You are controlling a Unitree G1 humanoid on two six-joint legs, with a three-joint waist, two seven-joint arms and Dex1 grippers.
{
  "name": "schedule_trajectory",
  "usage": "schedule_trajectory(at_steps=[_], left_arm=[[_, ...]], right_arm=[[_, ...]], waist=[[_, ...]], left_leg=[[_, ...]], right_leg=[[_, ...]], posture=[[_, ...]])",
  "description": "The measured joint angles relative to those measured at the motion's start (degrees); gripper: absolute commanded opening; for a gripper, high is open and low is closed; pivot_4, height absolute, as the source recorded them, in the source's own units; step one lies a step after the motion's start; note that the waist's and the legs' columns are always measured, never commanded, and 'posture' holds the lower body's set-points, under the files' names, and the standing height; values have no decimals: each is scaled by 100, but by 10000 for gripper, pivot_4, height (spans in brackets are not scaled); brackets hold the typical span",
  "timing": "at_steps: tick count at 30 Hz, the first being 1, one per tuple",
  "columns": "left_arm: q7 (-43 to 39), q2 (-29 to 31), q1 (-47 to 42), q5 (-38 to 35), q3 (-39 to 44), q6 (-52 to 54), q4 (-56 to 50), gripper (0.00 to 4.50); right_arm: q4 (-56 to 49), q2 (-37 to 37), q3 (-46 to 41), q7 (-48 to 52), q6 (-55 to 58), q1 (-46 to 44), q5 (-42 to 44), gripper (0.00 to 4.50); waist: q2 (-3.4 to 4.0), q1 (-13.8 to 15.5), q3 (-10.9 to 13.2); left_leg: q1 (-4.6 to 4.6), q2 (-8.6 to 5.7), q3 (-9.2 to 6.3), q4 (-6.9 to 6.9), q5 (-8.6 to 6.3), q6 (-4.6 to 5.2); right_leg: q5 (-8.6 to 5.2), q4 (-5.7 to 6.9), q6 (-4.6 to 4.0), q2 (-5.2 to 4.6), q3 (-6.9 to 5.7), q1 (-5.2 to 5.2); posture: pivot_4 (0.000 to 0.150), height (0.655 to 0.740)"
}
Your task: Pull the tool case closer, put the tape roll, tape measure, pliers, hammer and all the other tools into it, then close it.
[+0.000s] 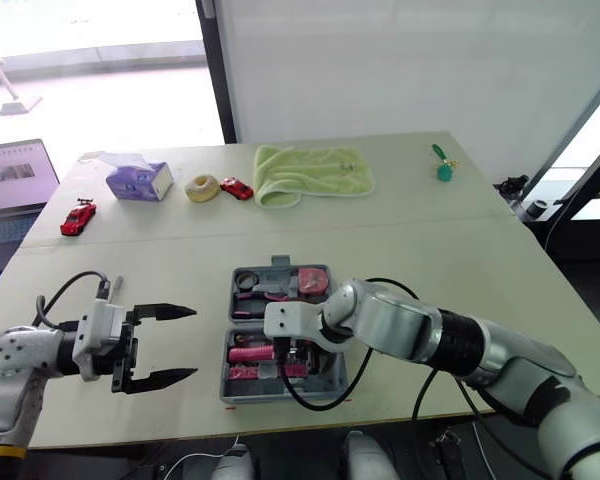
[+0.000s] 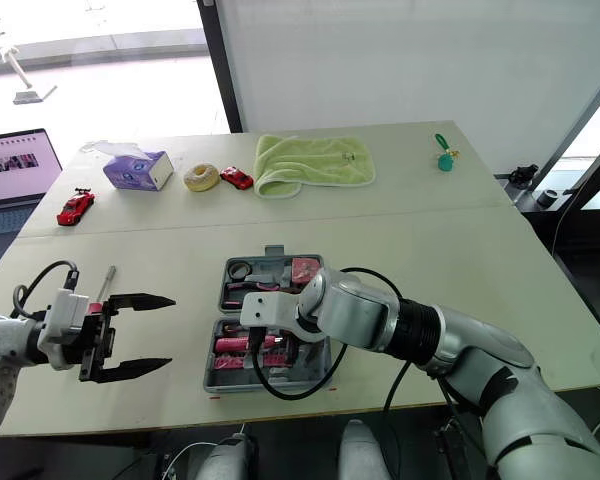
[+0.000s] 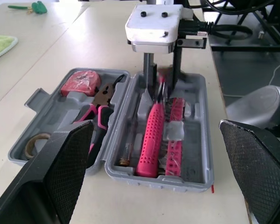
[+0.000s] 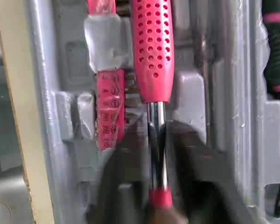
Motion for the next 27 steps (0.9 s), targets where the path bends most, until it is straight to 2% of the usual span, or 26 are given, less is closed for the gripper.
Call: schedule_trajectory(at_steps=[2, 10, 13, 18, 27], left_arm=[[8, 0, 0, 1, 0, 13, -10, 45000], [124, 0, -5, 5, -8, 151, -177, 45000], [174, 0, -19, 7, -25, 176, -230, 45000], [220, 0, -34, 9, -115, 239, -232, 45000], [277, 1, -74, 11, -130, 284, -316, 45000]], right_arm=[[5, 14, -17, -6, -4, 5, -32, 31595], [67, 319, -533, -117, -3, 120, -59, 31595], [67, 544, -792, -194, -14, 312, -53, 22937], [69, 692, -919, -237, -116, 508, -53, 386], [397, 785, -858, -344, -395, 743, -187, 386]], waist=[[0, -3, 0], [0, -2, 0], [0, -2, 0], [-1, -1, 0], [-1, -3, 0]], left_leg=[[1, 0, 0, 0, 0, 0], [1, 0, 0, 0, 0, 0], [1, 0, 0, 0, 0, 0], [1, 0, 0, 1, 0, -1], [3, 0, 0, 1, 1, -1]], right_leg=[[0, 2, 0, 0, 0, 0], [0, 4, 0, 0, 0, -1], [0, 6, 0, 0, 0, -1], [0, 6, 0, 0, 0, -1], [-1, 8, 0, 0, 1, -1]], posture=[[1500, 7400], [1500, 7400], [1500, 7400], [1500, 7400], [1500, 7400]])
